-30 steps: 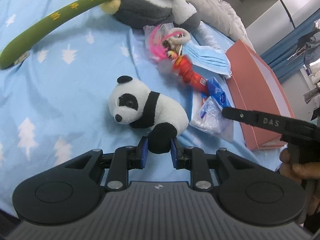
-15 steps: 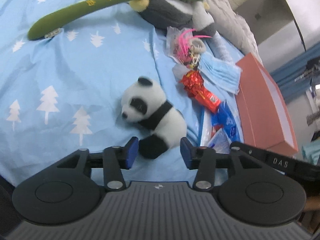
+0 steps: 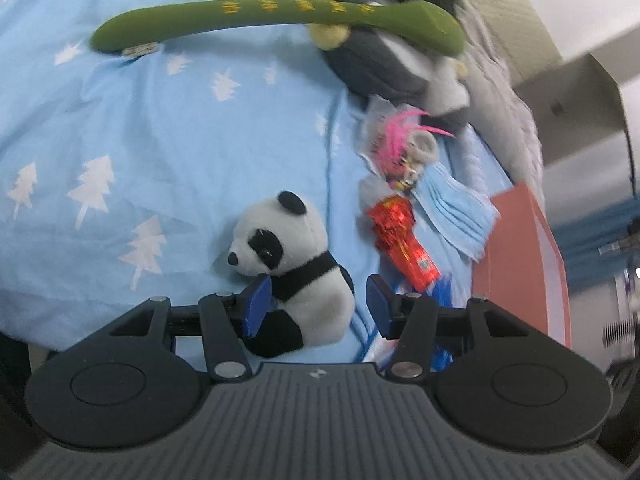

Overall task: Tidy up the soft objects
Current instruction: 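Lift the panda with the left gripper while the right carries the blue bag toward the pink box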

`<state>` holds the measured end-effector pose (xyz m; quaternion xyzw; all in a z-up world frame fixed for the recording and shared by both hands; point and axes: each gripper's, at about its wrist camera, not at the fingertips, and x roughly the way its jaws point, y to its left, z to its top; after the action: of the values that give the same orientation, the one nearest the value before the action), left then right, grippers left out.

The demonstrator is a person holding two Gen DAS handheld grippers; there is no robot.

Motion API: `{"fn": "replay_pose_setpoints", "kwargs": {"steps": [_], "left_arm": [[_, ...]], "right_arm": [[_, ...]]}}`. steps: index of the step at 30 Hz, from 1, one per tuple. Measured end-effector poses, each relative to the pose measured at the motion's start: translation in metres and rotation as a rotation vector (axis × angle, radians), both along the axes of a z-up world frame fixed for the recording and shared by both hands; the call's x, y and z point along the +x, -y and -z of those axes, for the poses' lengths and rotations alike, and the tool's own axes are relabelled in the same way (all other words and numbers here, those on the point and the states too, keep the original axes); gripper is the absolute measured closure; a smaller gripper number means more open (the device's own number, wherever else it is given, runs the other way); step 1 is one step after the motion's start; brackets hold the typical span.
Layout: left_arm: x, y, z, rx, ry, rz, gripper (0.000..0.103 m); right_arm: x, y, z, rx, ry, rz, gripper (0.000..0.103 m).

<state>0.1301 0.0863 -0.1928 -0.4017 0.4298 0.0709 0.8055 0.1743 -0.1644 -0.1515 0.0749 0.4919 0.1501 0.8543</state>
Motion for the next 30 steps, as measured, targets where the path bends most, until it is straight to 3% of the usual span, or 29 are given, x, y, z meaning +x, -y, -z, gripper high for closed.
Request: {"fn": "replay_pose_setpoints", "kwargs": {"steps": [5, 10, 13, 22, 30], "left_arm": [[0.010, 0.005, 0.007, 0.022, -0.046, -0.020, 0.045], [0.017, 0.014, 0.014, 0.051, -0.069, -0.010, 0.045], [0.021, 0.015, 0.018, 0.057, -0.079, -0.001, 0.045], [0.018, 0.015, 0.012, 0.074, -0.054, 0.056, 0.051], [0.008, 0.021, -0.012, 0.116, -0.003, 0.163, 0.052]], "right_arm": [[0.006, -0.008, 0.010, -0.014, -0.011, -0.006, 0.051], [0.008, -0.008, 0.016, -0.040, -0.016, -0.009, 0.084], [0.004, -0.004, 0.010, -0.046, 0.001, -0.008, 0.090], [-0.010, 0.013, -0.003, -0.047, 0.027, 0.006, 0.092], [-0.021, 0.028, -0.021, -0.044, 0.078, 0.038, 0.093]]}}
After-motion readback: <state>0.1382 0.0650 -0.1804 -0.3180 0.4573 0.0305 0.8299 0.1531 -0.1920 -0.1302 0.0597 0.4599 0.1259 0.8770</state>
